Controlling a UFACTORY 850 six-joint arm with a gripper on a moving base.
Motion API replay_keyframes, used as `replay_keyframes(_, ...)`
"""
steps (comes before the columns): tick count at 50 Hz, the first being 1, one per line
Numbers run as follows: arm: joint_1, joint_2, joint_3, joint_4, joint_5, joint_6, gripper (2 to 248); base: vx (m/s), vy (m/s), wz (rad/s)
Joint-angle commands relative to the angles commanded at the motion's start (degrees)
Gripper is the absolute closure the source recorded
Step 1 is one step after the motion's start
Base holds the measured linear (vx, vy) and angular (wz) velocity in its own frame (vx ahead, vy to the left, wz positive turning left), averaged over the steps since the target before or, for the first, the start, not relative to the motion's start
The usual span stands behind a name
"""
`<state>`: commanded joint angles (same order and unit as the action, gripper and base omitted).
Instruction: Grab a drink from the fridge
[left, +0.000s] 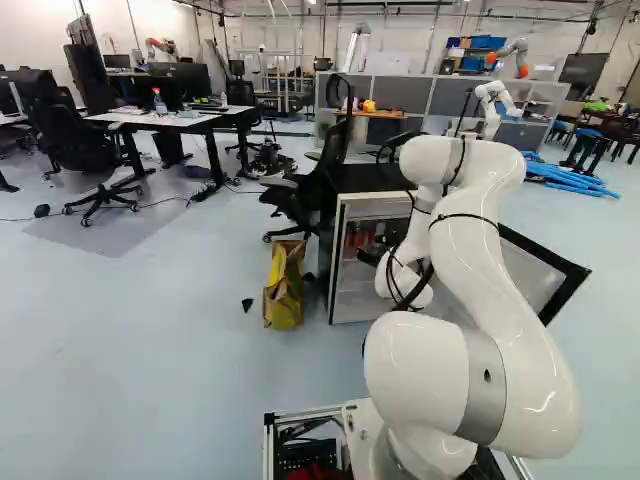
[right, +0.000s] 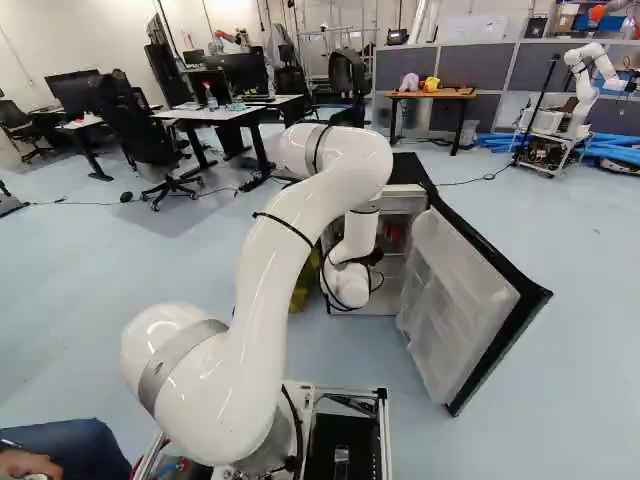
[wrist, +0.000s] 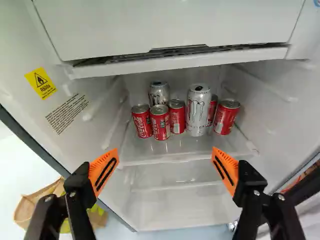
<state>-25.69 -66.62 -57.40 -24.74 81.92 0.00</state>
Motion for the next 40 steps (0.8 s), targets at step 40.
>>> replay_keyframes(40, 2.7, -10.0, -14.3, 0.0, 1.7, 0.0, 3, 0.000, 0.000, 0.000)
